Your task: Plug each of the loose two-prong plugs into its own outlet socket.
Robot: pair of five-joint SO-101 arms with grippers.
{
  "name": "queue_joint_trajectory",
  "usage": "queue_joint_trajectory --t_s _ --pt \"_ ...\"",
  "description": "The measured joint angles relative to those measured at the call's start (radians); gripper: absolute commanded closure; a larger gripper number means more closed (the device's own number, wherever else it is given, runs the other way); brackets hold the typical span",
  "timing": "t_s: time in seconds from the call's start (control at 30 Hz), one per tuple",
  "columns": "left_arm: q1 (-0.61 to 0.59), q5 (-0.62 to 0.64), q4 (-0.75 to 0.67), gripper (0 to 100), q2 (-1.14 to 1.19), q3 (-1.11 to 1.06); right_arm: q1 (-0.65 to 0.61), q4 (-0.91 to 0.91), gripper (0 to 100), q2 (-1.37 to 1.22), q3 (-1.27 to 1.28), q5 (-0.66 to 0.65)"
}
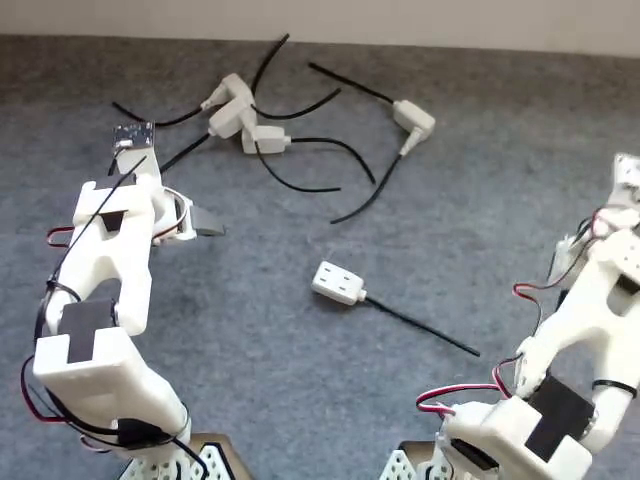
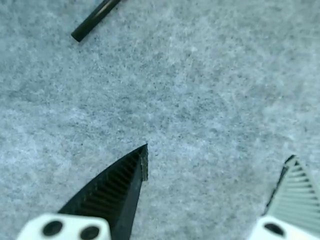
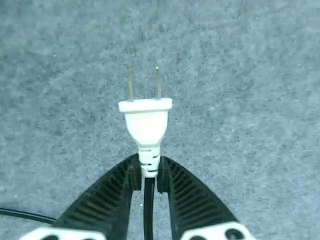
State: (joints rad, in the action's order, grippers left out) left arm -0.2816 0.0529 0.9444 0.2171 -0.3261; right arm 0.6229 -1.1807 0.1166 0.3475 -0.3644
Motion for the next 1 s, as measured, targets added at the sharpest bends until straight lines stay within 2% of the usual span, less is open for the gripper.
queue_joint_trajectory --t_s 0.13,0.3,0.57,0.7,0.83,1.0 --pt "0.000 0.000 0.000 60 0.000 0.000 -0.051 0.157 97.9 0.000 0.215 -0.041" --pt "0.000 0.000 0.000 60 0.000 0.000 -0.155 0.238 97.3 0.002 0.394 -0.112" --pt "0.000 -0.002 0.000 60 0.000 0.000 -0.147 0.285 79.4 0.002 0.399 -0.124" --pt "0.000 -0.002 0.000 60 0.000 0.000 -0.114 0.239 78.8 0.002 0.325 -0.132" --pt "0.000 -0.002 0.000 60 0.000 0.000 -0.110 0.150 78.8 0.002 0.249 -0.212" --pt "0.000 -0.002 0.000 60 0.000 0.000 -0.112 0.189 78.9 0.002 0.232 -0.233"
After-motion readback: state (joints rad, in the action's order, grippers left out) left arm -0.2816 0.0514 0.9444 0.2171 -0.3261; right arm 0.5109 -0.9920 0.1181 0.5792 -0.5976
